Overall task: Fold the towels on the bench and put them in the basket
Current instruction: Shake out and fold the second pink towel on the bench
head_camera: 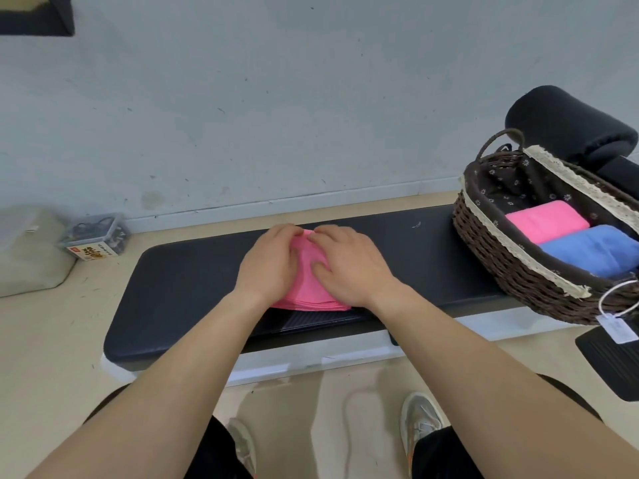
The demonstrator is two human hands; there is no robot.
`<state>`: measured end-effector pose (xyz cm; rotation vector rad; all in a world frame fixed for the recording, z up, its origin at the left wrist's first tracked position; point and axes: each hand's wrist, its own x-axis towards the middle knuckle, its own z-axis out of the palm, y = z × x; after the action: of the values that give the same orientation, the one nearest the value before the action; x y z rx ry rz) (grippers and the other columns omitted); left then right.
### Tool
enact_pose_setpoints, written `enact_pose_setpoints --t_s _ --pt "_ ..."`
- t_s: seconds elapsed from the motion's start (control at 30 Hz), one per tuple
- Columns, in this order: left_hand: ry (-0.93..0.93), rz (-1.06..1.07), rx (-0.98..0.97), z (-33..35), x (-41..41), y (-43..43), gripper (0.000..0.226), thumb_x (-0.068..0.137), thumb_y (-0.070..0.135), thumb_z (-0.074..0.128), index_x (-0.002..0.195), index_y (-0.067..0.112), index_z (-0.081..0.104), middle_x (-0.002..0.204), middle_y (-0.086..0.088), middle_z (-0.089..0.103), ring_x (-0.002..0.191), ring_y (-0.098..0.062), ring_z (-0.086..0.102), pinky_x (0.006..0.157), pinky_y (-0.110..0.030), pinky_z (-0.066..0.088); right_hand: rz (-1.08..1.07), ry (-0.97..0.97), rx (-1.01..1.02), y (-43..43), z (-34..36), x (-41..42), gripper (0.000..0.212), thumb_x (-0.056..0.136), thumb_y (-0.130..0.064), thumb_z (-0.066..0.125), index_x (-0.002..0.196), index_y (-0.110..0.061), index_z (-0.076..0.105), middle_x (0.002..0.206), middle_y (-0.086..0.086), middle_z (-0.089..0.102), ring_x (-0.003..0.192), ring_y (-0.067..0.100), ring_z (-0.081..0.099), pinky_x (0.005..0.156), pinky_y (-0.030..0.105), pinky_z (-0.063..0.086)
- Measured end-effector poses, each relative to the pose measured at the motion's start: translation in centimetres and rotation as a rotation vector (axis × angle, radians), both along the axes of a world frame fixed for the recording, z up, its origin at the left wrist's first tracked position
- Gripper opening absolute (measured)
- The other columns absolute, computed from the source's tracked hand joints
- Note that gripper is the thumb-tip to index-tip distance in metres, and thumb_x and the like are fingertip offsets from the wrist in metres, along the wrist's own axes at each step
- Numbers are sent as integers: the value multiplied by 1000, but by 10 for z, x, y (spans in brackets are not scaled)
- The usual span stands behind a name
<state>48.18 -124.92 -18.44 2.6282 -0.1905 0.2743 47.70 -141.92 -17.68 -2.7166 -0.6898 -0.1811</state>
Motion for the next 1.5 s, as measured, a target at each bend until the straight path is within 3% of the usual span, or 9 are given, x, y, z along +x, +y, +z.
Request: enact_pose_setpoints --t_s 0.17,0.4,0.57,0.77,0.87,0.97,1.23,1.4,1.5 --pt "99 -47 22 -15 5 6 50 104 18 40 153 18 34 162 2 28 150 -15 24 119 -36 27 -18 141 -267 -2 -22 5 69 103 -50 24 159 -14 7 167 4 1 154 19 1 124 45 0" --pt "233 -66 361 -31 -4 -1 58 107 37 15 160 16 1 167 2 -6 154 -15 -7 123 -48 5 0 244 -253 -17 -37 12 73 100 -62 14 158 -25 -10 164 -4 -21 151 11 -17 123 47 -6" --pt "259 -101 334 -35 -5 3 59 107 39 13 159 17 -4 167 4 -11 153 -12 -12 123 -47 0 -1 284 -232 -15 -37 13 74 100 -63 15 158 -26 -12 164 -5 -23 151 11 -19 123 51 -6" --pt "124 -88 -107 -21 -7 14 55 103 20 43 156 14 27 163 -4 26 150 -21 20 121 -35 19 -26 230 -182 -9 -14 21 68 98 -56 39 156 -23 27 165 2 18 151 21 16 122 51 7" --pt "108 215 56 -14 -13 21 45 100 32 45 142 15 47 142 -10 46 127 -31 44 100 -44 41 -44 135 -113 -5 -6 27 60 98 -50 41 151 -21 36 159 3 33 145 25 32 119 46 22" --pt "294 289 123 -11 -13 22 41 97 48 45 123 17 56 126 -9 48 118 -32 44 93 -44 40 -52 179 -119 2 -7 31 65 97 -49 43 154 -20 28 158 3 34 143 27 34 117 47 26" --pt "343 -4 -405 16 -1 28 18 91 23 66 106 23 55 96 3 66 86 -15 63 68 -30 46 -103 403 -26 -2 14 34 91 70 -62 73 146 -28 37 129 -4 57 119 22 53 99 43 45" --pt "568 -352 -463 40 10 44 23 88 19 75 109 24 66 98 -3 75 86 -13 71 73 -25 54 -54 639 459 -18 22 34 65 76 -38 84 132 -25 54 109 -5 67 101 10 65 97 33 51" --pt "604 -365 -382 39 19 42 27 84 25 79 109 27 69 95 -3 76 89 -16 72 73 -25 56 34 702 506 -24 20 39 29 83 -24 80 109 -17 69 98 4 75 95 19 71 94 35 54"
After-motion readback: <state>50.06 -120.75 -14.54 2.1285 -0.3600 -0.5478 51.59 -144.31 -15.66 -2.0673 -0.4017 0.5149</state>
